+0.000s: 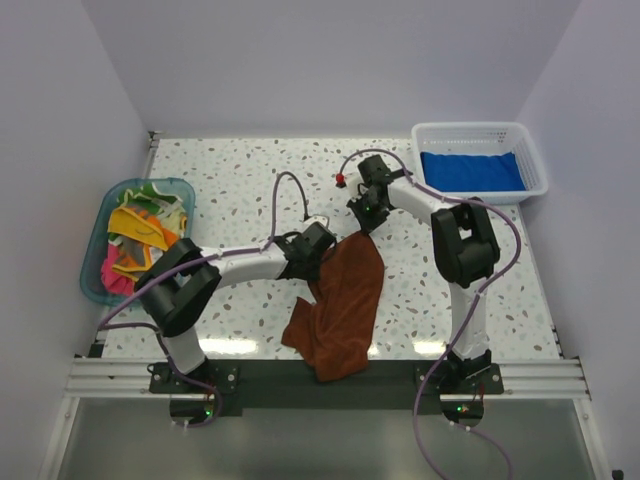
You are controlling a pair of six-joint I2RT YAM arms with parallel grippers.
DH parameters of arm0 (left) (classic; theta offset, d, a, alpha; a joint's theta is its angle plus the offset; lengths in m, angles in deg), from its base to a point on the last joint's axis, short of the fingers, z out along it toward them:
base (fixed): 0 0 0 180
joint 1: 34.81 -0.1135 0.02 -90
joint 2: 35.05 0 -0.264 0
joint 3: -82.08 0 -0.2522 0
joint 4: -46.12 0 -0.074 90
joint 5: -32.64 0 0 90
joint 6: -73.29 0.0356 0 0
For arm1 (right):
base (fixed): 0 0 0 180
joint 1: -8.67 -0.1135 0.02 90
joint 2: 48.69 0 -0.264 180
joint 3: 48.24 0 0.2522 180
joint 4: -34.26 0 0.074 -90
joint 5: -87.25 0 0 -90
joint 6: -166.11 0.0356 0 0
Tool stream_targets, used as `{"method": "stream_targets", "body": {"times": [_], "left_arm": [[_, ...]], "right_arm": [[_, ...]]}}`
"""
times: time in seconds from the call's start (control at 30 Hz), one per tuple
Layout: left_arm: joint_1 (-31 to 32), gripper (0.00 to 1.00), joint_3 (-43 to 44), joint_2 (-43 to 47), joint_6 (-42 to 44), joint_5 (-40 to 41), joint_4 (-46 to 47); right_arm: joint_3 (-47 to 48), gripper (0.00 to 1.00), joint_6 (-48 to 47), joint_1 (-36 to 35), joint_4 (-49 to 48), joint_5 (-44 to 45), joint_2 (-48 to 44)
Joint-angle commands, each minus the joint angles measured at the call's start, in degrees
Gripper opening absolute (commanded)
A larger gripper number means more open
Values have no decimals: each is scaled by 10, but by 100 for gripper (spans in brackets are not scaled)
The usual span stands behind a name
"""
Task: Fold and stack the towels
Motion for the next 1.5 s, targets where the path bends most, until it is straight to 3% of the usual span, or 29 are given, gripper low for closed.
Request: {"method": "stream_targets", "body": {"times": [0.0, 0.3, 0.4, 0.53, 0.7, 0.9, 1.1, 1.23, 1.47], "left_arm": [[-2, 0, 1, -21, -7, 15, -48], [-75, 0, 59, 78, 61, 114, -113], [-106, 0, 123, 99, 111, 168, -127], [-157, 0, 289, 106, 191, 215, -151], [-185, 0, 461, 116, 299, 225, -111], [-188, 0, 562, 141, 387, 236, -57], [-187, 0, 505, 248, 413, 186, -19], [-187, 0, 458, 334, 421, 93, -13], [-187, 0, 473, 415, 415, -3, -46]], "right_arm": [[-8, 0, 6, 2, 12, 25, -28], [33, 0, 68, 27, -5, 47, -84], [82, 0, 97, 31, -10, 72, -109], [196, 0, 120, 33, -2, 85, -136], [301, 0, 125, 34, -27, 85, -173], [369, 0, 118, 34, -78, 85, -213], [297, 0, 82, 34, -110, 52, -324], [205, 0, 58, 34, -129, 9, -420], [217, 0, 48, 34, -92, -43, -503]]}}
